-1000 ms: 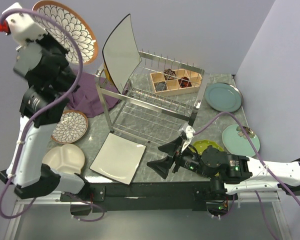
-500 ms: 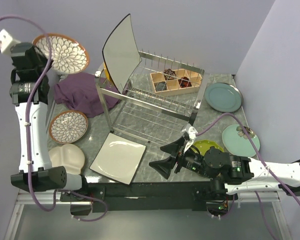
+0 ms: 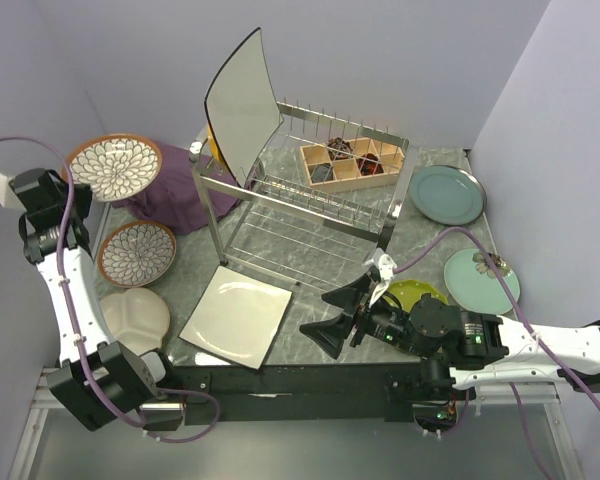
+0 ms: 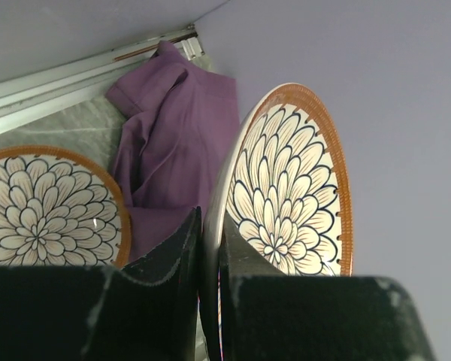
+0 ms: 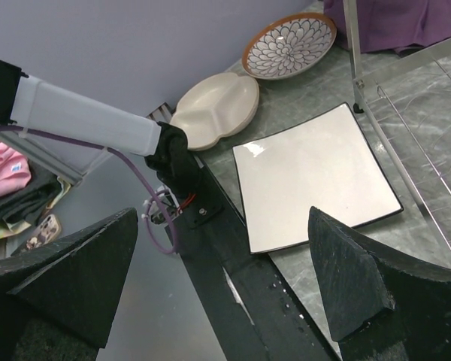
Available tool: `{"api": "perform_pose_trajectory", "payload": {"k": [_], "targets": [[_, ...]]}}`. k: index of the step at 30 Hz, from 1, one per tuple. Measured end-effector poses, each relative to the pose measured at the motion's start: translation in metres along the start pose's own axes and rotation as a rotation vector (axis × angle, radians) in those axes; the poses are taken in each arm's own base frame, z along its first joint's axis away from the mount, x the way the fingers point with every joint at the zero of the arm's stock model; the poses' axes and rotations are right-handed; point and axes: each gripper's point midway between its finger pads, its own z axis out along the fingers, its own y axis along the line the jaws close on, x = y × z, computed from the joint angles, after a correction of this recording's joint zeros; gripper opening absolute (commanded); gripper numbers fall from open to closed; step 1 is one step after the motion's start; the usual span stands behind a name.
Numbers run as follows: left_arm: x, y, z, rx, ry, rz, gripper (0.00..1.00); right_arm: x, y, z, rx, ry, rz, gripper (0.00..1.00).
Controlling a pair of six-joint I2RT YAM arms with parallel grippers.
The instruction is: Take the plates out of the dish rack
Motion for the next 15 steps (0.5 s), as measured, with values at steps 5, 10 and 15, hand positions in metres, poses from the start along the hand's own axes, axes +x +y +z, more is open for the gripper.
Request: {"api": "perform_pose_trajectory", "payload": {"k": [5,10,15], "targets": [[0.013,0.024,0.002,-0.014,0.002,-0.026,0.01,0.0,-0.001,-0.002,-0.003,-0.005,-0.001,1.0],[0.03,0.055,0.005,-0.053,0.024,-0.037,0.01,-0.001,-0.002,-0.006,-0.008,-0.016,0.001,1.0],[0.045,0.088,0.008,-0.114,0.039,-0.05,0.01,-0.005,-0.003,-0.009,-0.011,-0.029,0.003,1.0]]}}
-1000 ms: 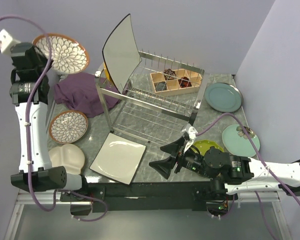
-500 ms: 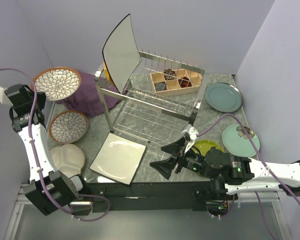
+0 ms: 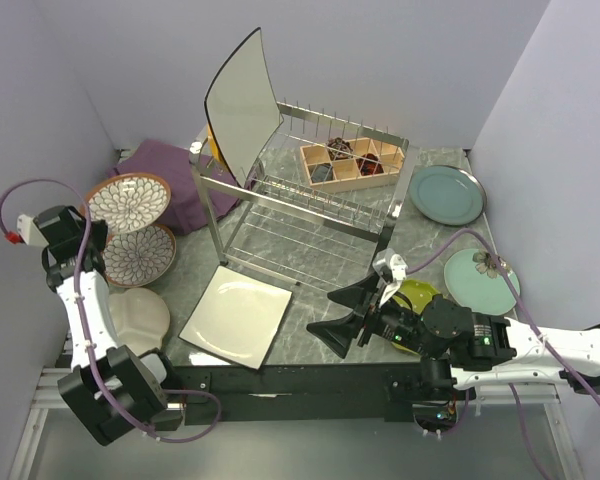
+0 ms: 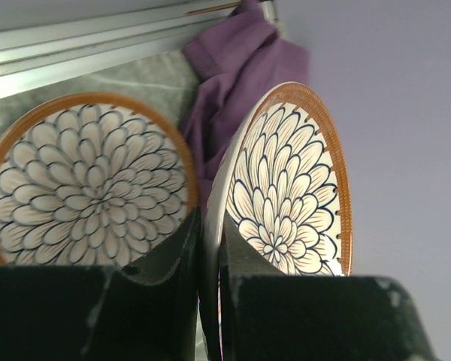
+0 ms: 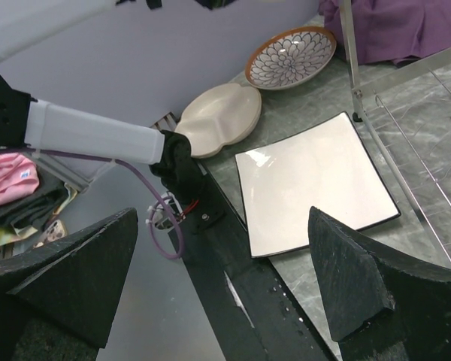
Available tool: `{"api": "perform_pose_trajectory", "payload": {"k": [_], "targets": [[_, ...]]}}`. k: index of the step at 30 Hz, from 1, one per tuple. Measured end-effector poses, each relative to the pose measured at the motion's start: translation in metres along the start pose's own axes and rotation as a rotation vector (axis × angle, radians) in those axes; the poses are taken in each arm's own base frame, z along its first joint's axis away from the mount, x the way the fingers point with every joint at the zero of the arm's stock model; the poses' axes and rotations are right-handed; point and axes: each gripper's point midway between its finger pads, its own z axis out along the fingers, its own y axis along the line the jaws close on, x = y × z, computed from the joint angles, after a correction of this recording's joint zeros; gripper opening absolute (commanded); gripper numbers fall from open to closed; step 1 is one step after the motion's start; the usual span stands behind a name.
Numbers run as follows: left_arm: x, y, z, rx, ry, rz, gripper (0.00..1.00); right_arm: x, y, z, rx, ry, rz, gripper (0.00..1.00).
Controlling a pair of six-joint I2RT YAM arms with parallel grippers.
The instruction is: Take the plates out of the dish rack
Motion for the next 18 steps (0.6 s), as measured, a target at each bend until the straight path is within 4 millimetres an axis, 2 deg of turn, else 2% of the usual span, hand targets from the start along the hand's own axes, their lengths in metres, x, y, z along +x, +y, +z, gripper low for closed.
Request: {"api": "perform_pose_trajectory", "payload": {"k": [5,10,14,18], "targets": [[0.008,0.024,-0.002,-0.036,-0.002,-0.008,0.01,0.001,-0.002,-0.002,-0.001,-0.002,0.001,1.0],[0.012,0.045,0.004,-0.06,-0.011,-0.023,0.01,0.001,-0.002,-0.002,-0.002,-0.003,0.001,1.0],[0.026,0.07,0.008,-0.107,0.009,-0.03,0.01,0.001,-0.002,-0.002,-0.001,-0.003,-0.001,1.0],[0.034,0.083,0.01,-0.132,0.023,-0.027,0.01,0.001,-0.002,-0.002,-0.001,-0.003,-0.002,1.0]]}}
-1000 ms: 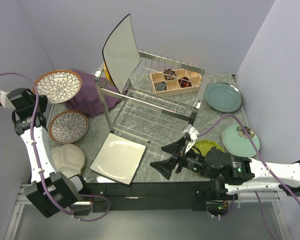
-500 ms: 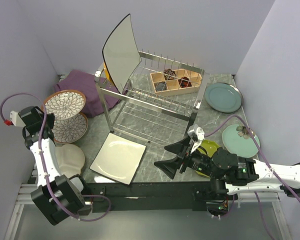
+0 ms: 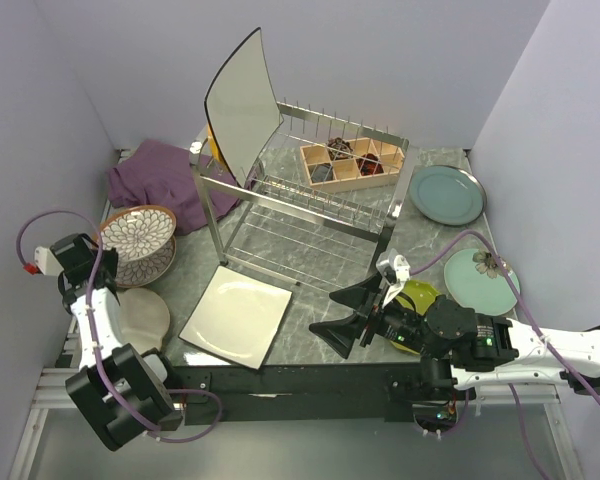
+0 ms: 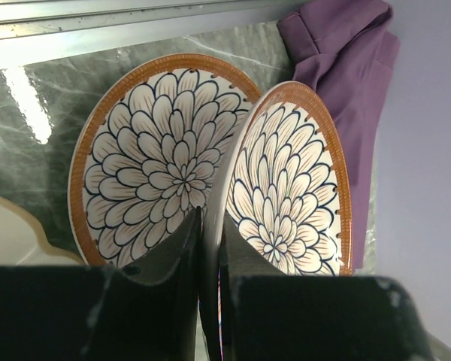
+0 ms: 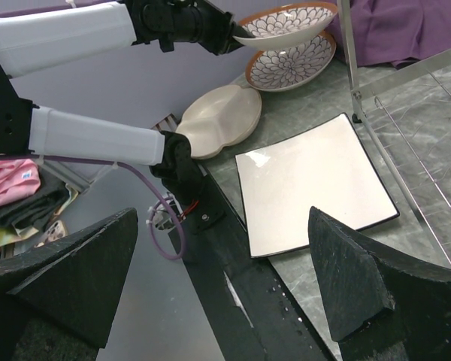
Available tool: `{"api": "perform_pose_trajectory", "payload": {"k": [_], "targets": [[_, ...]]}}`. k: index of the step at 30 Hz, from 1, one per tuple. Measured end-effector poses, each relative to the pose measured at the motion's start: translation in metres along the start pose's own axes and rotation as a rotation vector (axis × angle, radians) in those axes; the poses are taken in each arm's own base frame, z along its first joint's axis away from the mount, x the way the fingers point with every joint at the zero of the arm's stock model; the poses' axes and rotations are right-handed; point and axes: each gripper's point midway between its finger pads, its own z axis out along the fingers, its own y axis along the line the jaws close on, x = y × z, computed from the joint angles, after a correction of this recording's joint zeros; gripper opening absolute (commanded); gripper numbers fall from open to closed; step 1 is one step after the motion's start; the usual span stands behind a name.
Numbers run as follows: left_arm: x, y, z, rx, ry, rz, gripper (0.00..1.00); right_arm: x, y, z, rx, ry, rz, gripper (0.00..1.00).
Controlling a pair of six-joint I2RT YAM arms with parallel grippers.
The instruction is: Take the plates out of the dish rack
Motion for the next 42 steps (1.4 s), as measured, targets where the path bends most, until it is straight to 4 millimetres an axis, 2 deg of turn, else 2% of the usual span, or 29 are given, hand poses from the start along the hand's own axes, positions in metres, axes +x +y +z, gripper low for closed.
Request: {"api": "perform_pose_trajectory", "payload": {"k": [8,15,27,33,37,40,42], "targets": [[-0.006,0.004,0.004,0.004,-0.045,0.023,0.01,0.001,-0.001,0.0,0.001,0.002,-0.001,1.0],[0.004,0.027,0.011,-0.036,-0.047,0.011,0.01,-0.001,0.0,-0.001,-0.002,-0.005,0.002,1.0],[0.01,0.044,0.024,-0.105,-0.025,0.012,0.03,0.001,-0.003,-0.005,-0.004,-0.013,0.005,1.0],[0.018,0.055,0.03,-0.148,0.01,0.013,0.27,-0.001,-0.003,-0.006,-0.007,-0.019,0.007,1.0],[0.012,0.047,0.031,-0.127,-0.007,0.002,0.37,-0.002,-0.003,-0.007,-0.009,-0.022,0.006,1.0],[0.007,0.04,0.031,-0.111,-0.018,-0.001,0.53,-0.003,-0.003,-0.008,-0.01,-0.026,0.007,1.0],[0.004,0.036,0.031,-0.104,-0.023,-0.001,0.59,-0.005,-0.003,-0.01,-0.013,-0.032,0.01,1.0]]}}
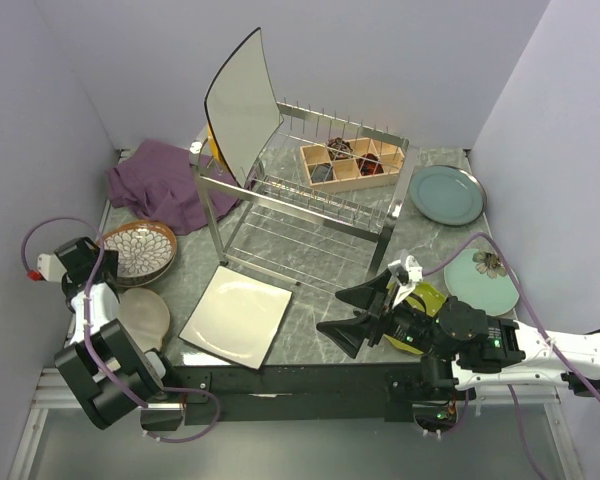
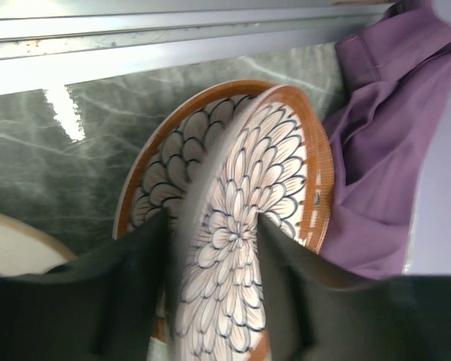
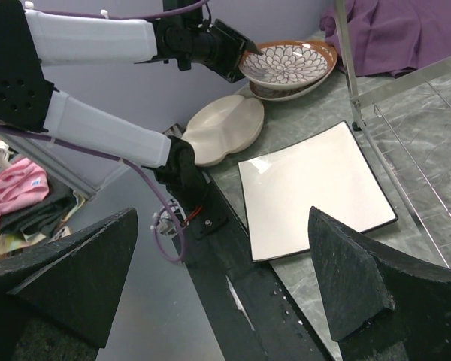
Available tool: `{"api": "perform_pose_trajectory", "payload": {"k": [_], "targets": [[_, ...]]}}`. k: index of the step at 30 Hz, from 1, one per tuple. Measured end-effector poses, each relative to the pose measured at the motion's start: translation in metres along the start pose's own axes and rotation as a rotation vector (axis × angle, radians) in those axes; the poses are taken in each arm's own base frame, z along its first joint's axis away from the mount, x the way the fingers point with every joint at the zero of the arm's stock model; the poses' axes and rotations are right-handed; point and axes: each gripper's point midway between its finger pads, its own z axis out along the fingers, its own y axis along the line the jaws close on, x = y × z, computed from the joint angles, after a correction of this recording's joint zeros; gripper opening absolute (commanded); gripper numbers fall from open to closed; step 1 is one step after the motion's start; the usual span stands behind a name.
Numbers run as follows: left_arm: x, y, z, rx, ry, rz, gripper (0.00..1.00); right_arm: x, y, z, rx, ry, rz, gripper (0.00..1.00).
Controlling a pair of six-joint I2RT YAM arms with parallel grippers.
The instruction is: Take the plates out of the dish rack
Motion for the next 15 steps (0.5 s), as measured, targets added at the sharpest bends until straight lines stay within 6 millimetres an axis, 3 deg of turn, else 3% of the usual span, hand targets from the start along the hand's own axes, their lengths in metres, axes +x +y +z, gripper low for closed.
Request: {"api": "perform_pose_trajectory", "payload": {"k": [10,15], "targets": [[-0.011,-0.012,-0.004,-0.009,-0.005,0.005,0.78,-0.002,0.0,-0.001,-0.001,-0.006,0.003,1.0],[-0.016,-0.01,-0.004,-0.052,-0.01,0.016,0.79,-0.001,0.0,-0.001,-0.001,-0.004,0.002,1.0]]}}
